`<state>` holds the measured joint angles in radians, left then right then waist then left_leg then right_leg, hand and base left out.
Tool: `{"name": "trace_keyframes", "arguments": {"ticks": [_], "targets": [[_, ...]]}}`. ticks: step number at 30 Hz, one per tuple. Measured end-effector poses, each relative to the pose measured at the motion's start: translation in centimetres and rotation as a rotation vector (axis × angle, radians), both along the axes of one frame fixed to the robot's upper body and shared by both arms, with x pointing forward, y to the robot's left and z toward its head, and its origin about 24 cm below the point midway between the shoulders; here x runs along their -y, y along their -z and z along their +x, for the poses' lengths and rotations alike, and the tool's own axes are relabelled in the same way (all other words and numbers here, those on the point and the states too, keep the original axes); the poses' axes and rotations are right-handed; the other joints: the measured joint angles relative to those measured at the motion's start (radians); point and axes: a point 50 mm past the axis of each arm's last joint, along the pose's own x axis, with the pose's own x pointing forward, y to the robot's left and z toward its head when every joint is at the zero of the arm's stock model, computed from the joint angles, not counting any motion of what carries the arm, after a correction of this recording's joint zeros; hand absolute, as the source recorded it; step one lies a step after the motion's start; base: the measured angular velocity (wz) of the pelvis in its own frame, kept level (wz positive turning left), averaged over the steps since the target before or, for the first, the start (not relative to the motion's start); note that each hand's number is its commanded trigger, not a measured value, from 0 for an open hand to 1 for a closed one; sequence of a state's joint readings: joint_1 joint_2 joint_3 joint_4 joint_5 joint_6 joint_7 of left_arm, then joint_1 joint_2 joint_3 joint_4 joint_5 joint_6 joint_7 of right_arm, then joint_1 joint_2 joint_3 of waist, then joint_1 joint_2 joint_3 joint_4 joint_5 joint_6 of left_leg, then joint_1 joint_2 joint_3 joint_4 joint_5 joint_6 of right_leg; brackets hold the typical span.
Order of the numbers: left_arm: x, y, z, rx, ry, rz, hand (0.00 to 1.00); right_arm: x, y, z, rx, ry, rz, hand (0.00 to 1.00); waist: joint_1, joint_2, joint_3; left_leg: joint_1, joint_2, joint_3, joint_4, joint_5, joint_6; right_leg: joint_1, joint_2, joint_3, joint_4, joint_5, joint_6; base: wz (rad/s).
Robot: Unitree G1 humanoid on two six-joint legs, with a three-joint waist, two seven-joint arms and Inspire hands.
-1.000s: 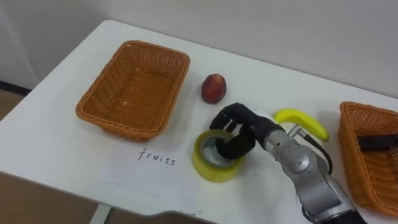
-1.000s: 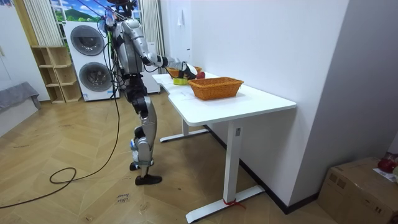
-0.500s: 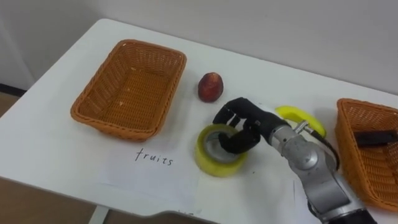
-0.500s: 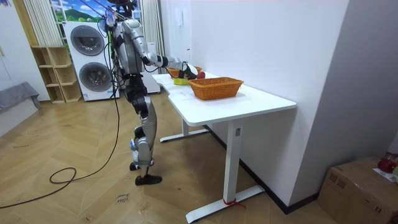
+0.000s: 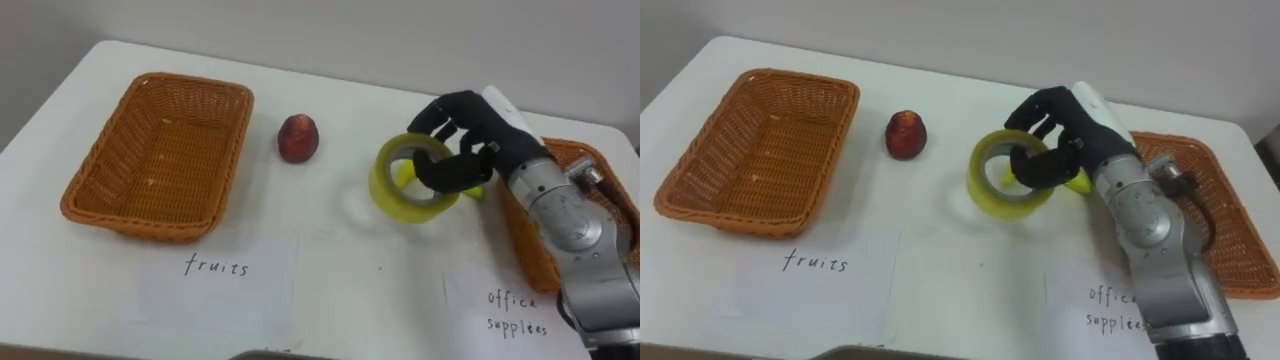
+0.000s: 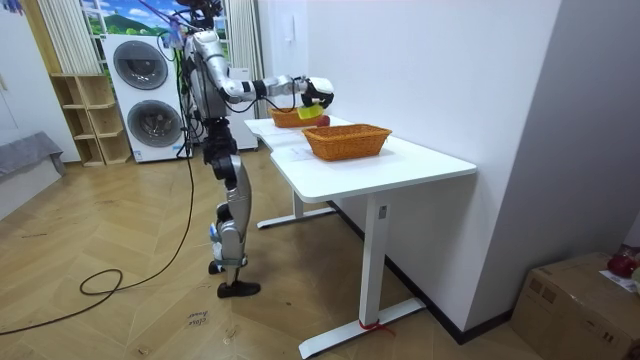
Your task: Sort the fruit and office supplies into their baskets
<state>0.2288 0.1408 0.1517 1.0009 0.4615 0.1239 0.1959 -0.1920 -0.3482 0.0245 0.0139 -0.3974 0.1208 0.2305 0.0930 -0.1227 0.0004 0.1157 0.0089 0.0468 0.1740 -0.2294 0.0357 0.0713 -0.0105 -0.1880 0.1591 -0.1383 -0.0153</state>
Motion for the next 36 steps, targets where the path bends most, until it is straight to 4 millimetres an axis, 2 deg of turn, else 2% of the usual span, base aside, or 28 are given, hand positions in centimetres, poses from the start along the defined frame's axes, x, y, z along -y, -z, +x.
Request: {"name": "trace_keyframes", "arguments": {"ticks": [7,12,16,19,26,29,31,33,36], "targets": [[-0.2,0.0,-0.4,0.006,-0.039,0.004,0.0,1.5,-0.4,-0.2,0.027,0.068,0.018,1.0,-0.011,-0.012,-0.0064,0.016,0.003,0.024,-0.006,0.0,0.0,-0.003,0.002,0.023,0.015,0.001,-0.001,-0.1],[-0.6,-0.1,-0.9,-0.004,-0.043,0.012,0.0,3.0,-1.1,-0.3,0.071,0.138,0.056,1.0,-0.029,-0.016,-0.0086,0.016,0.004,0.024,-0.007,0.0,0.0,0.0,0.003,0.022,0.017,0.001,-0.001,-0.02],[-0.7,-0.2,-0.9,-0.002,-0.054,0.013,0.0,4.8,-1.8,-0.6,0.111,0.211,0.084,1.0,-0.042,-0.009,-0.0044,0.017,0.004,0.028,-0.009,0.0,0.0,-0.001,0.01,0.025,0.017,0.001,-0.001,-0.02],[-0.8,-0.2,-0.9,0.012,-0.085,0.006,0.0,5.3,-2.1,-0.7,0.131,0.237,0.095,1.0,-0.057,-0.004,-0.0007,0.015,0.007,0.034,-0.011,-0.001,0.0,-0.006,0.013,0.035,0.017,0.002,-0.003,-0.06],[-1.0,-0.4,-0.8,0.034,-0.108,0.005,0.0,5.9,-1.2,-1.2,0.1,0.262,0.094,1.0,-0.066,0.005,0.0007,0.015,0.011,0.048,-0.016,-0.001,-0.001,-0.02,0.015,0.048,0.025,0.002,-0.003,-0.06],[-1.0,-0.4,-0.8,0.036,-0.109,0.004,0.0,6.1,-0.7,-1.4,0.079,0.271,0.103,1.0,-0.068,-0.002,-0.002,0.018,0.011,0.048,-0.015,-0.001,-0.001,-0.02,0.013,0.049,0.025,0.002,-0.003,0.0],[-1.0,-0.4,-0.8,0.036,-0.112,0.004,0.0,6.3,-0.1,-1.4,0.055,0.285,0.112,1.0,-0.069,-0.013,-0.0089,0.019,0.011,0.049,-0.014,-0.001,-0.001,-0.019,0.012,0.049,0.025,0.002,-0.003,0.0],[-1.0,-0.3,-0.9,0.04,-0.129,-0.002,0.0,6.4,0.0,-1.4,0.051,0.29,0.114,1.0,-0.07,-0.019,-0.0095,0.02,0.011,0.049,-0.013,-0.001,-0.001,-0.017,0.012,0.049,0.025,0.002,-0.003,0.0],[-1.0,-0.3,-1.3,0.038,-0.146,-0.007,0.0,6.6,0.1,-1.4,0.053,0.302,0.118,1.0,-0.08,-0.024,-0.0055,0.019,0.011,0.048,-0.012,-0.001,-0.001,-0.012,0.011,0.048,0.025,0.002,-0.003,0.0]]}}
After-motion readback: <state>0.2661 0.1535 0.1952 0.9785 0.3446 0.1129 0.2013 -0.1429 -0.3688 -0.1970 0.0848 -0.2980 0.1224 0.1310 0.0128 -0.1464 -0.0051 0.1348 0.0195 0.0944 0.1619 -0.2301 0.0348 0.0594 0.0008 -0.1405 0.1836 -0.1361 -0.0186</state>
